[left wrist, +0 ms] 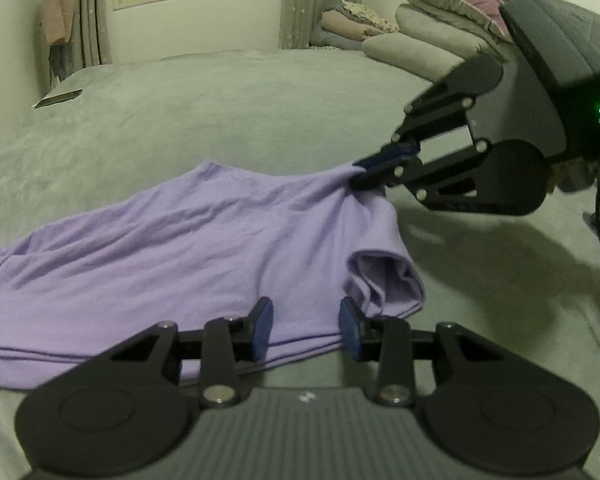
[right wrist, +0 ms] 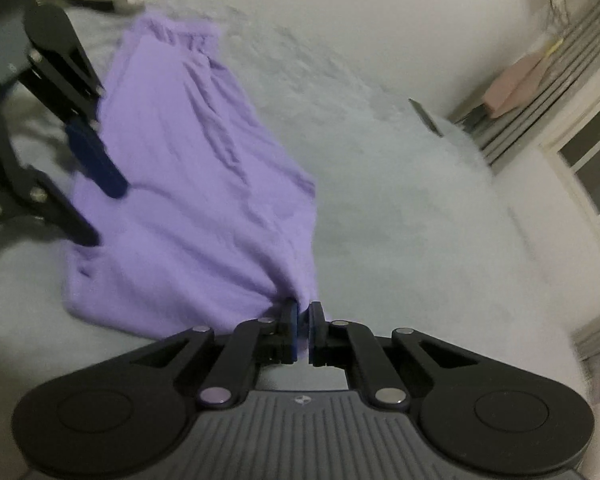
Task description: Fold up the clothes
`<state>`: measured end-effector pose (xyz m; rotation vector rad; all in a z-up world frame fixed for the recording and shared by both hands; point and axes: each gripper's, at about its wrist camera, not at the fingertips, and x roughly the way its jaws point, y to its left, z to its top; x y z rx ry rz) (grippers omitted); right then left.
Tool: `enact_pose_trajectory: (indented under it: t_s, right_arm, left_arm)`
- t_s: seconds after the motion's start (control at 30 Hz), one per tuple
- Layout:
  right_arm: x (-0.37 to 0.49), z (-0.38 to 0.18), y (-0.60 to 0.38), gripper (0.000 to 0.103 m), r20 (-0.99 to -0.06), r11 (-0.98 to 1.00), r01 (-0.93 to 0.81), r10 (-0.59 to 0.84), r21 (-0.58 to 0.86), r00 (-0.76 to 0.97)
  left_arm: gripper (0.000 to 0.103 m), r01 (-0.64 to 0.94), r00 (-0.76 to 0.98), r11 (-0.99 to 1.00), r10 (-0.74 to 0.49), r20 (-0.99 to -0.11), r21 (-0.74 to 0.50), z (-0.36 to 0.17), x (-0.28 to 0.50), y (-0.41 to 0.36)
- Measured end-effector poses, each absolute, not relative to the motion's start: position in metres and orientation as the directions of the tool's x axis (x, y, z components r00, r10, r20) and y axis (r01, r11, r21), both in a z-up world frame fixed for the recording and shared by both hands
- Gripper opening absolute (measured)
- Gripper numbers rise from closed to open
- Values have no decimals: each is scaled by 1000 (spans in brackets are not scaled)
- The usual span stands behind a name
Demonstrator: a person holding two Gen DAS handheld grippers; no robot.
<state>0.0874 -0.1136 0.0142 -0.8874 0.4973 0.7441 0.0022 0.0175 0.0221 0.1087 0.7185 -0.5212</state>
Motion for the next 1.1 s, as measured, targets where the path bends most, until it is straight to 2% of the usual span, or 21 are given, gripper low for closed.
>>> enact_pose_trajectory:
  t_s: [0.33, 0.5, 0.63, 0.77, 0.9, 0.97, 1.03, 1.1]
  right_arm:
    - [87, 25, -133, 4, -660, 465, -769, 414, -438, 627]
    - [90, 23, -133, 4, -659, 480, -771, 425, -418, 621]
    - [89, 24, -136, 4, -635, 505, -763, 445, -403, 631]
    - [92, 23, -135, 4, -635, 507, -756, 435, -413, 639]
    - [93, 26, -134, 4, -630, 518, -758, 446, -397, 636]
    - [93, 26, -135, 4, -632, 517, -762, 451, -390, 630]
    - [94, 25, -135, 4, -636, 518, -763, 451, -385, 627]
    - [95, 25, -136, 4, -635, 523, -761, 449, -384, 629]
  left_arm:
    - [40, 614, 601, 782, -550, -579, -105, 28, -2, -2]
    - [39, 614, 617, 789, -479, -624, 1, 26, -2, -7]
    - [39, 644, 637, 756, -447, -628, 116, 34, -8, 6]
    - [38, 670, 590, 741, -507, -628, 32, 32, 8, 4]
    - [38, 689, 611, 715, -485, -625, 118, 23, 6, -16]
    - [32, 676, 633, 722, -466, -618, 148, 18, 9, -21]
    - [17, 677, 643, 717, -465, -608, 167, 15, 9, -24]
    - [9, 680, 647, 713, -473, -598, 172, 13, 8, -26]
